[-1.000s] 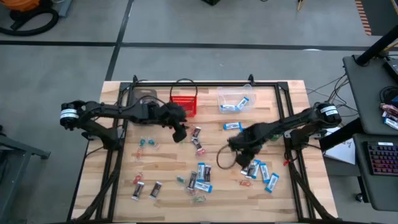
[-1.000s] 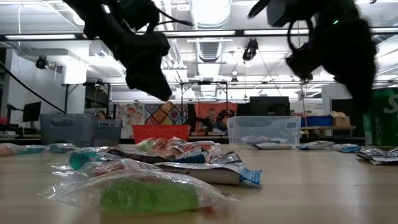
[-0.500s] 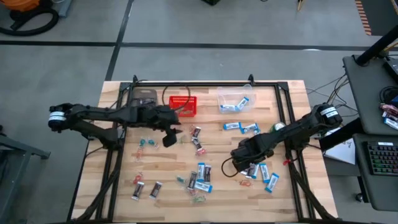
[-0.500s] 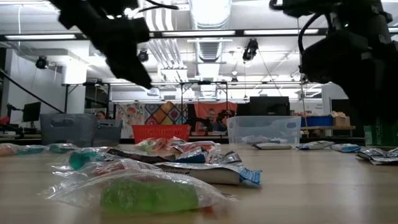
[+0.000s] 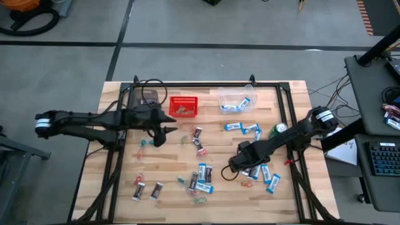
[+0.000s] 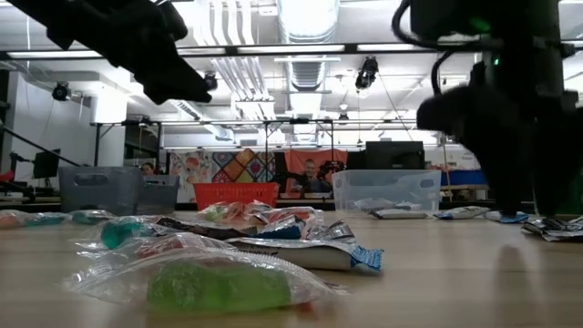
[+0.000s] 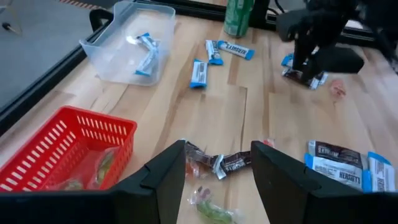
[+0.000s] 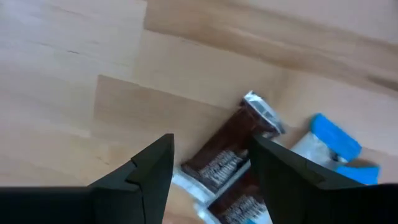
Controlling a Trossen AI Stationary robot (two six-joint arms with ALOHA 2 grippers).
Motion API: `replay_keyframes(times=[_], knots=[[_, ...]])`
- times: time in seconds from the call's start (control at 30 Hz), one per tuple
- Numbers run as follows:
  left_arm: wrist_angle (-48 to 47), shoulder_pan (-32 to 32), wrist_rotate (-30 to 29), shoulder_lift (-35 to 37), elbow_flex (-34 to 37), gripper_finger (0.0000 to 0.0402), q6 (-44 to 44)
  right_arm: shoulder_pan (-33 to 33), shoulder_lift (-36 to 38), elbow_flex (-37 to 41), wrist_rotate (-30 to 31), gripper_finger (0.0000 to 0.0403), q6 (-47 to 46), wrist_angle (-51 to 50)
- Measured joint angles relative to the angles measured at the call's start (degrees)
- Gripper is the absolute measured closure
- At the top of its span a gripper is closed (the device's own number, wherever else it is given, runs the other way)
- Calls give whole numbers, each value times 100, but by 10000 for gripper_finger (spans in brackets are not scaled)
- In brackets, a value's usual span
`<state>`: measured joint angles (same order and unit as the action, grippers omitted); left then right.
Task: Sort candy
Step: Put the brown chocolate into the black bin
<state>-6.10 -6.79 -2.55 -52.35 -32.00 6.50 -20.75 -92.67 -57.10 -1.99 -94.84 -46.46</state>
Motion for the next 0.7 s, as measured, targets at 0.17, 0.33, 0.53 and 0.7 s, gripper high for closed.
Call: replay_keyframes(times=[0.17, 0.33, 0.53, 0.7], knots=[[-1, 0, -2, 57, 65, 238, -110, 2, -423, -17, -134, 202, 46, 106], [80, 0, 2, -18, 45, 238, -264, -2, -550, -39, 216, 227, 98, 505], [315, 0, 13, -43, 32, 238, -334, -13, -464, -31, 599, 326, 379, 597], [730, 15, 362, -95, 251, 238, -154, 13, -229, -10, 941, 383, 1072, 549]])
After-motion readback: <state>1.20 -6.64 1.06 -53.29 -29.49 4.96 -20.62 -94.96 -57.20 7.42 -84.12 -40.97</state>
